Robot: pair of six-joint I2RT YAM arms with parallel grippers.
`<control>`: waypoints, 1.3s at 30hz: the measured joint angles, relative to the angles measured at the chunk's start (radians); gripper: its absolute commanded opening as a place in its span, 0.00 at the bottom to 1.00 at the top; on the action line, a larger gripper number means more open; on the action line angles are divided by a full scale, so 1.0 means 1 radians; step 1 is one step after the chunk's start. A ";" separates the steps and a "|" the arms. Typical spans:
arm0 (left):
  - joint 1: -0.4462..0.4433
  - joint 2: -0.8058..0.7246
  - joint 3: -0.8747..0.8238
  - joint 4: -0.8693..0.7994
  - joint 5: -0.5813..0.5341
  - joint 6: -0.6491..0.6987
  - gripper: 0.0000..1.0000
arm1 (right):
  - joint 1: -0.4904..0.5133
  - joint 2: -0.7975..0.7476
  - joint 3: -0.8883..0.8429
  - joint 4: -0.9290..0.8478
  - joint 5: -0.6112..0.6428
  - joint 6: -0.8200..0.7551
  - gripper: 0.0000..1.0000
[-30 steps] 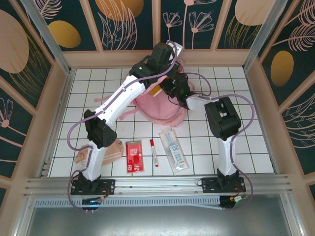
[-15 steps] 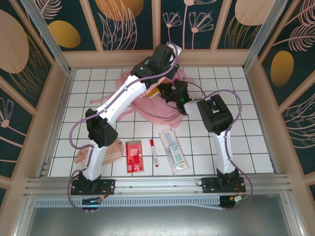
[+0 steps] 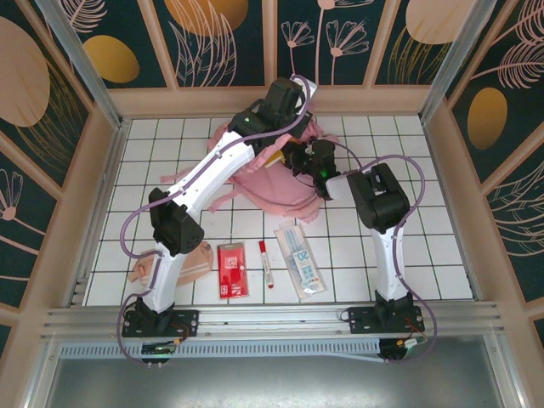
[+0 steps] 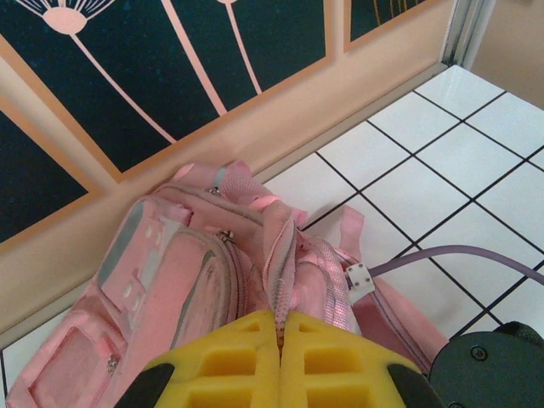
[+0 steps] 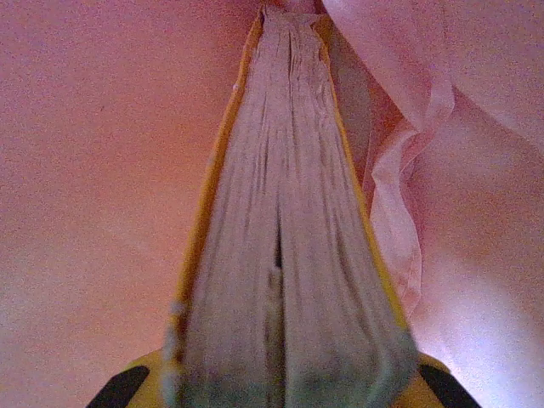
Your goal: Pack the student bag
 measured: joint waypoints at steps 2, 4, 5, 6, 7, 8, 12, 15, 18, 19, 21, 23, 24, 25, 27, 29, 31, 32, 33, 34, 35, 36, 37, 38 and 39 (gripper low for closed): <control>0.000 0.000 0.000 0.000 0.004 -0.006 0.00 | 0.008 0.000 0.000 -0.008 0.051 -0.010 0.00; 0.000 0.000 0.000 0.000 0.007 -0.011 0.00 | 0.021 -0.002 0.001 -0.029 0.111 -0.026 0.00; 0.000 0.000 0.000 0.000 0.007 -0.014 0.00 | 0.031 -0.007 0.001 -0.048 0.150 -0.032 0.00; 0.000 0.000 0.000 0.000 0.006 -0.016 0.00 | 0.041 -0.016 -0.002 -0.069 0.188 -0.040 0.00; 0.000 0.000 0.000 0.000 0.002 -0.018 0.00 | 0.052 -0.031 -0.007 -0.096 0.224 -0.046 0.00; 0.000 0.000 0.000 0.000 -0.006 -0.019 0.00 | 0.062 -0.050 -0.013 -0.126 0.260 -0.051 0.00; 0.000 0.000 -0.001 0.000 -0.048 -0.018 0.00 | 0.082 -0.143 -0.082 -0.160 0.363 -0.069 0.00; -0.001 0.000 -0.003 0.001 -0.068 -0.019 0.00 | 0.082 -0.216 -0.159 -0.157 0.433 -0.067 0.00; -0.004 0.000 -0.003 0.002 -0.069 -0.031 0.00 | 0.083 -0.241 -0.180 -0.161 0.479 -0.064 0.00; -0.006 0.000 -0.003 0.002 -0.068 -0.035 0.00 | 0.083 -0.243 -0.180 -0.163 0.488 -0.063 0.00; -0.008 0.000 -0.003 0.006 -0.060 -0.046 0.00 | 0.083 -0.243 -0.177 -0.172 0.508 -0.063 0.00; -0.008 0.000 -0.003 0.008 -0.048 -0.057 0.00 | 0.084 -0.241 -0.161 -0.190 0.520 -0.046 0.00; -0.008 0.000 -0.003 0.008 -0.043 -0.064 0.00 | 0.085 -0.234 -0.143 -0.195 0.526 -0.034 0.00; -0.008 0.000 -0.003 0.009 -0.037 -0.071 0.00 | 0.087 -0.224 -0.125 -0.199 0.532 -0.022 0.00; -0.008 0.000 -0.003 0.009 -0.018 -0.090 0.00 | 0.090 -0.182 -0.066 -0.204 0.539 -0.003 0.00; -0.008 0.000 -0.003 0.008 0.002 -0.109 0.00 | 0.093 -0.136 -0.010 -0.208 0.538 0.010 0.00; -0.007 0.000 -0.004 0.008 0.014 -0.127 0.00 | 0.097 -0.093 0.038 -0.210 0.534 0.017 0.03; -0.005 0.000 -0.004 0.008 0.019 -0.135 0.00 | 0.101 -0.075 0.055 -0.209 0.531 0.020 0.05; -0.002 0.000 -0.004 0.008 0.022 -0.143 0.00 | 0.105 -0.063 0.063 -0.209 0.530 0.026 0.05; 0.001 0.000 -0.004 0.008 0.024 -0.147 0.00 | 0.109 -0.057 0.067 -0.210 0.528 0.032 0.06; 0.004 0.000 -0.004 0.008 0.026 -0.150 0.00 | 0.113 -0.054 0.068 -0.212 0.525 0.037 0.07; 0.006 0.000 -0.004 0.008 0.026 -0.151 0.00 | 0.117 -0.053 0.068 -0.218 0.519 0.042 0.10; 0.007 0.000 -0.004 0.007 0.026 -0.153 0.00 | 0.118 -0.053 0.068 -0.227 0.506 0.048 0.15; 0.007 0.000 -0.004 0.007 0.025 -0.153 0.00 | 0.119 -0.053 0.068 -0.233 0.489 0.058 0.20; 0.007 0.000 -0.004 0.007 0.024 -0.153 0.00 | 0.119 -0.053 0.068 -0.235 0.471 0.064 0.23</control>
